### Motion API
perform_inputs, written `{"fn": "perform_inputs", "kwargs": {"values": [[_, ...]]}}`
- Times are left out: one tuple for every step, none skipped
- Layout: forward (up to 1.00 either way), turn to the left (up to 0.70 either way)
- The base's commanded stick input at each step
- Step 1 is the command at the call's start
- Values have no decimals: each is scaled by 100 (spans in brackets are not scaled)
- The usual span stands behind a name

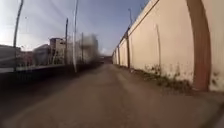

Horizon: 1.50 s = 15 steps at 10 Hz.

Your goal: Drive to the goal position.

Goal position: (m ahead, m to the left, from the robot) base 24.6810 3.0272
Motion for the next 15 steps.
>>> {"fn": "perform_inputs", "kwargs": {"values": [[100, 0], [100, 0], [100, 0], [100, 0], [100, 0], [100, 0], [100, 0], [100, 0], [100, 0], [100, 0], [100, 0], [100, 0], [100, 0], [100, 0], [100, 0]]}}
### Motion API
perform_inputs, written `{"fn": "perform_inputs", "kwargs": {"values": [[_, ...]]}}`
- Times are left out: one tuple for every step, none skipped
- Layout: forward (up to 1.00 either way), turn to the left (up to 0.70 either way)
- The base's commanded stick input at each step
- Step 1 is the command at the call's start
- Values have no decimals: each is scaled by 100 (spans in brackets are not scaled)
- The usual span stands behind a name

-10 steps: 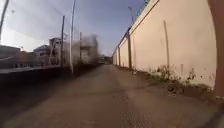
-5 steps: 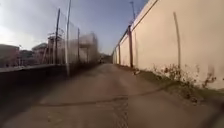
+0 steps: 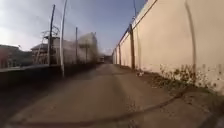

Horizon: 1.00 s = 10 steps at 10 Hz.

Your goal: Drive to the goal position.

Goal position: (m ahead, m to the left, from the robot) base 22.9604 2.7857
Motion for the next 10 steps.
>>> {"fn": "perform_inputs", "kwargs": {"values": [[100, 0], [100, 0], [100, 0], [100, 0], [100, 0], [100, 0], [100, 0], [100, 0], [100, 0], [100, 0]]}}
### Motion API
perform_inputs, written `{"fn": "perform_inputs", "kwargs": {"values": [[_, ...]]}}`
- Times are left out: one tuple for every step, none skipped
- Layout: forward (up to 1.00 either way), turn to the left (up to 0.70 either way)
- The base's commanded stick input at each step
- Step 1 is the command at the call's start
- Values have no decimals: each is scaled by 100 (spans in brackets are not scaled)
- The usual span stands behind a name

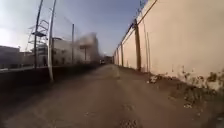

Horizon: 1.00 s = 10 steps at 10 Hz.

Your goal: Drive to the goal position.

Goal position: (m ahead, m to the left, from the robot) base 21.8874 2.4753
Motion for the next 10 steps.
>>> {"fn": "perform_inputs", "kwargs": {"values": [[100, 0], [100, 0], [100, 0], [100, 0], [100, 0], [100, 0], [100, 0], [100, 0], [100, 0], [100, 0]]}}
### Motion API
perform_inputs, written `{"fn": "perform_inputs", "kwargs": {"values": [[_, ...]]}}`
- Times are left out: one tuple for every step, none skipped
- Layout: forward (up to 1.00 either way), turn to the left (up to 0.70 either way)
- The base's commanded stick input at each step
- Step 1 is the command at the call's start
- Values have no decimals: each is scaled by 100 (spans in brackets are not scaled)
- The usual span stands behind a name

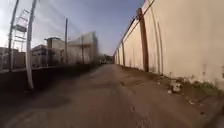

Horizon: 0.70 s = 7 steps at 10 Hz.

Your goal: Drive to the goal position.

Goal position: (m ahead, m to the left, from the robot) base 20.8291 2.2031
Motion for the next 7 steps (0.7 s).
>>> {"fn": "perform_inputs", "kwargs": {"values": [[100, 0], [100, 0], [100, 0], [100, 0], [100, 0], [100, 0], [100, 0]]}}
